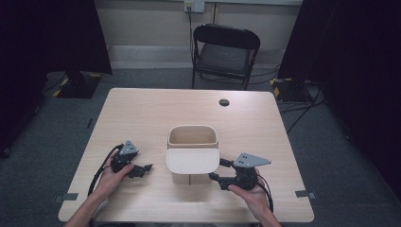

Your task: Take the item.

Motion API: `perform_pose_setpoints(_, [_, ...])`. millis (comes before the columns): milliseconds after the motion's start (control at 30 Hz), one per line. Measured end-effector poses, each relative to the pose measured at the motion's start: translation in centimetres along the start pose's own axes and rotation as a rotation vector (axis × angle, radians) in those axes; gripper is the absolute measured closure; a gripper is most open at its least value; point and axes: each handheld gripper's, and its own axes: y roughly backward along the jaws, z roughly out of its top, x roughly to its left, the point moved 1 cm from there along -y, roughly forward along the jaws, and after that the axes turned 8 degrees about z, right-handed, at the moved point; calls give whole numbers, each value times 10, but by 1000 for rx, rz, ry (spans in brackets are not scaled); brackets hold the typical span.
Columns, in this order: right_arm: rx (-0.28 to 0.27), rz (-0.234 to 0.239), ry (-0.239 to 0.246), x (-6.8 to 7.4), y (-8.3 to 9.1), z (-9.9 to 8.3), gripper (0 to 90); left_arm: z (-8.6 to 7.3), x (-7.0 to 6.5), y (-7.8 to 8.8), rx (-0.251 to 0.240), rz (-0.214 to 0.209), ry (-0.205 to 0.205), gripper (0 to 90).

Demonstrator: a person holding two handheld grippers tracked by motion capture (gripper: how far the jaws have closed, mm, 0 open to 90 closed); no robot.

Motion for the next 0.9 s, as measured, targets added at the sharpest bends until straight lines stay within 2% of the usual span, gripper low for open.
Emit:
perform_pose_setpoints(333, [-4, -12, 16, 0, 0, 3, 350, 0, 0, 0, 1, -1, 7, 116])
perform_pose_setpoints(900, [-18, -11, 1, -3, -1, 7, 334, 0, 0, 0, 1, -1, 7, 116])
